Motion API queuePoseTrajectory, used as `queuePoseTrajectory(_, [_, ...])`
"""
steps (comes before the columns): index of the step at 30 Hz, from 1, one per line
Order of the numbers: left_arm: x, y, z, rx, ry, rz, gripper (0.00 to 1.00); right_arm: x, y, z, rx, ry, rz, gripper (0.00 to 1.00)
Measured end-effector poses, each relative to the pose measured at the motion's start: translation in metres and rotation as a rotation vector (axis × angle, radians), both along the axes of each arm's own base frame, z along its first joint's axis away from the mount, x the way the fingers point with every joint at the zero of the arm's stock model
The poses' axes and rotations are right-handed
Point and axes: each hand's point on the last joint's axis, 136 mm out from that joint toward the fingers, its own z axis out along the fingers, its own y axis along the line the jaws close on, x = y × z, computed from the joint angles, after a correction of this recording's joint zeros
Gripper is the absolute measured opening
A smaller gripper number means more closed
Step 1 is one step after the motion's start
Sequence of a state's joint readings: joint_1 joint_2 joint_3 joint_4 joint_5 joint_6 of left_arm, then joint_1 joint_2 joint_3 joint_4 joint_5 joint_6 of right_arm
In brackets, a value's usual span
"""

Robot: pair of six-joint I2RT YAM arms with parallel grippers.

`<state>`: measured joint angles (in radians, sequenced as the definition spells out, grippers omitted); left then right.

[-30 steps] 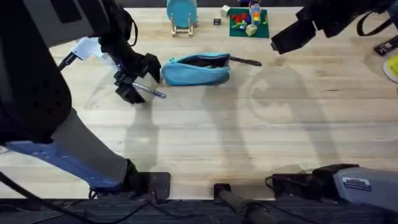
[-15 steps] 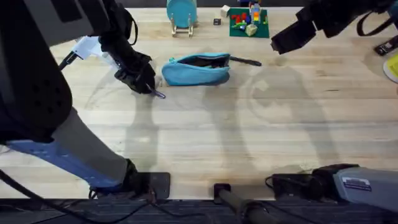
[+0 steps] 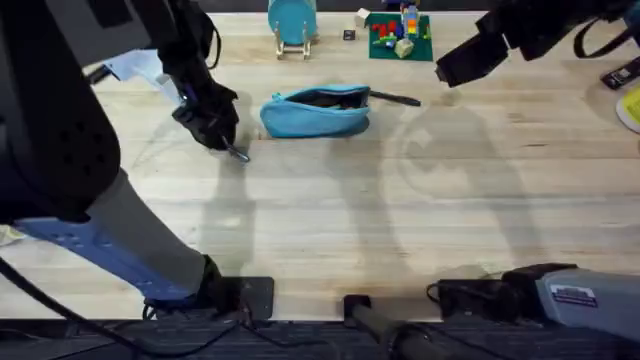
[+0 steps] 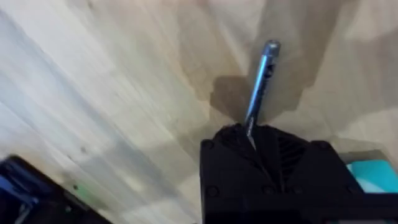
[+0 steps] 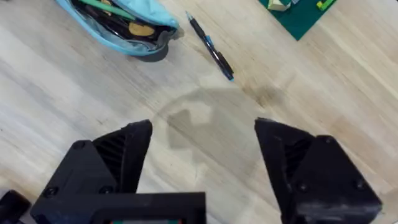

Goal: Unzip the bag, pick up the pens from the table one at a time and place them inside, then zip the bag closed.

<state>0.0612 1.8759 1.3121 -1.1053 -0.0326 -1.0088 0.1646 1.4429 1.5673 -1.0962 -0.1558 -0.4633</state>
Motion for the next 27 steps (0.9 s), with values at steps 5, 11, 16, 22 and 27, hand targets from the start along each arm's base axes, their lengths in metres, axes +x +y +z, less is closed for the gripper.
queuePoseTrajectory(5, [0.016, 0.009, 0.032, 0.046, -0.109, -0.078, 0.044, 0.0, 0.0, 0.0, 0.0, 0.001, 0.0, 0.998])
queuePoseTrajectory(11, [0.031, 0.013, 0.102, 0.096, -0.318, -0.199, 0.044, -0.001, 0.0, -0.001, -0.001, 0.005, 0.0, 0.997])
queuePoseTrajectory(16, [0.027, 0.014, 0.147, 0.143, -0.439, -0.341, 0.044, -0.001, 0.0, -0.001, -0.001, 0.005, 0.0, 0.997])
queuePoseTrajectory(22, [0.019, 0.008, 0.184, 0.186, -0.539, -0.578, 0.043, -0.001, 0.0, -0.001, -0.001, 0.005, 0.0, 0.997])
queuePoseTrajectory(27, [0.016, -0.014, 0.208, 0.213, -0.619, -0.857, 0.043, -0.001, 0.0, -0.001, -0.001, 0.005, 0.0, 0.997])
